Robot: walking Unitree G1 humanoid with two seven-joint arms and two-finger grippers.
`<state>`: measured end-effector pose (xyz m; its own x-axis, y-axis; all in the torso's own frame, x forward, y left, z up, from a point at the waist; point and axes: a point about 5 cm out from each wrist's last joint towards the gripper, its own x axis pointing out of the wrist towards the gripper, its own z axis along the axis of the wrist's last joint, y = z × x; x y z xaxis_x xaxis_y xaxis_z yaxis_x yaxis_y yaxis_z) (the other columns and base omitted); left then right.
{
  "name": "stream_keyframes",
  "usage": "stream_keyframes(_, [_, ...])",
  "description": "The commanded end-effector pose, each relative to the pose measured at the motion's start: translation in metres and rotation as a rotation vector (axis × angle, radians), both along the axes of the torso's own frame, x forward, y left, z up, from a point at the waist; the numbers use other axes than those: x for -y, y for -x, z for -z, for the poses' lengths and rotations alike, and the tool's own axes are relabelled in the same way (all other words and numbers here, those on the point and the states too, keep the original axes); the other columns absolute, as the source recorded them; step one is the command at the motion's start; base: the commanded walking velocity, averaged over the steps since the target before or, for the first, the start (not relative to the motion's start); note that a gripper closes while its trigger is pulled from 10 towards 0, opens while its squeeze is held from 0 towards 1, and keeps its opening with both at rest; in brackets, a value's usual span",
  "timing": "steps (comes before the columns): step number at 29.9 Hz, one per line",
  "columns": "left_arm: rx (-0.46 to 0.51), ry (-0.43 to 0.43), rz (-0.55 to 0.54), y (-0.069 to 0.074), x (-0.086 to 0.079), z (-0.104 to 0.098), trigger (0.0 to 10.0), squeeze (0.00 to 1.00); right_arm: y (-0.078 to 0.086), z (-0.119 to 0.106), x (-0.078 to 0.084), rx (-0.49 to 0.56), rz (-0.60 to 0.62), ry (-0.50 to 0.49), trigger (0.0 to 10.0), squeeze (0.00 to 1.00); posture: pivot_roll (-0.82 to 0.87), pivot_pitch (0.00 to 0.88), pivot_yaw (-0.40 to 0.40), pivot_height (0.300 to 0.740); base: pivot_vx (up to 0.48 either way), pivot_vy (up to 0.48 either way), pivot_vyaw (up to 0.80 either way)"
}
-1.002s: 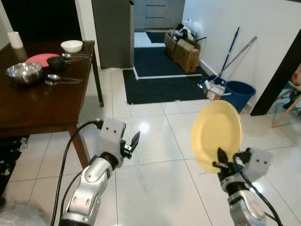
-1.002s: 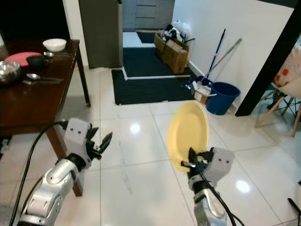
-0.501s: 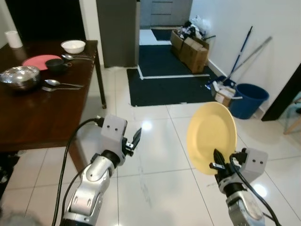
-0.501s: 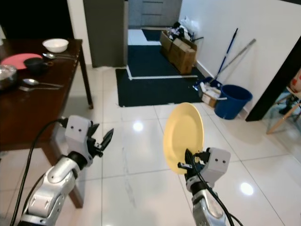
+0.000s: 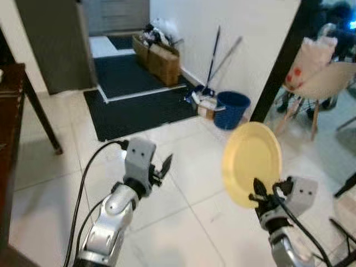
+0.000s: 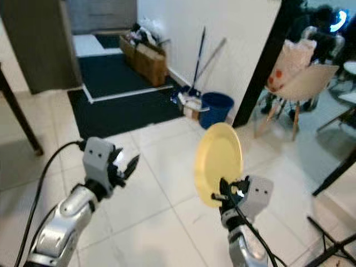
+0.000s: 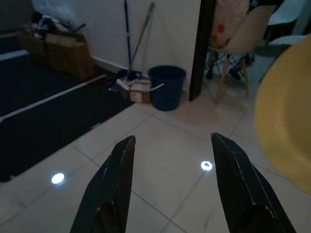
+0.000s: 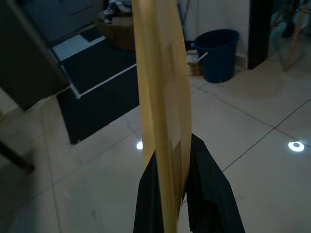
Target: Setting the table
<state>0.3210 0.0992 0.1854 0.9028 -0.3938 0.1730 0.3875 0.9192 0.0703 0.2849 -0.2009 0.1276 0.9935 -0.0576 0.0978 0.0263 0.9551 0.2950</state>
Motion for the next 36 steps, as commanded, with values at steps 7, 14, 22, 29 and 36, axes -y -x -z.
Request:
stream_keyframes(7, [-0.013,-0.005,0.022,0.002,0.007,0.003,10.0,0.0,0.003,0.002,0.006,-0.01,0.02,0.002,10.0,0.0,0.06,0.077,0.064,0.74,0.48,0.0,-0.79])
stream_keyframes(14, [-0.015,-0.006,0.023,0.001,0.007,0.003,10.0,0.0,0.003,0.001,0.006,-0.008,0.022,0.0,10.0,0.0,0.06,0.079,0.065,0.74,0.48,0.0,-0.79])
stream_keyframes(22, [-0.019,-0.006,0.021,0.001,0.007,0.004,10.0,0.0,0.003,-0.002,0.005,0.002,0.016,-0.003,10.0,0.0,0.07,0.081,0.066,0.74,0.48,0.0,-0.42])
stream_keyframes(29, [-0.02,-0.005,0.018,0.001,0.007,0.004,10.0,0.0,0.002,-0.006,0.0,0.02,-0.009,-0.016,10.0,0.0,0.07,0.082,0.066,0.74,0.48,0.0,0.0])
stream_keyframes(36, [-0.024,-0.007,0.01,0.001,0.006,0.004,10.0,0.0,0.001,-0.008,-0.004,0.026,-0.027,-0.017,10.0,0.0,0.07,0.086,0.066,0.74,0.48,0.0,0.0])
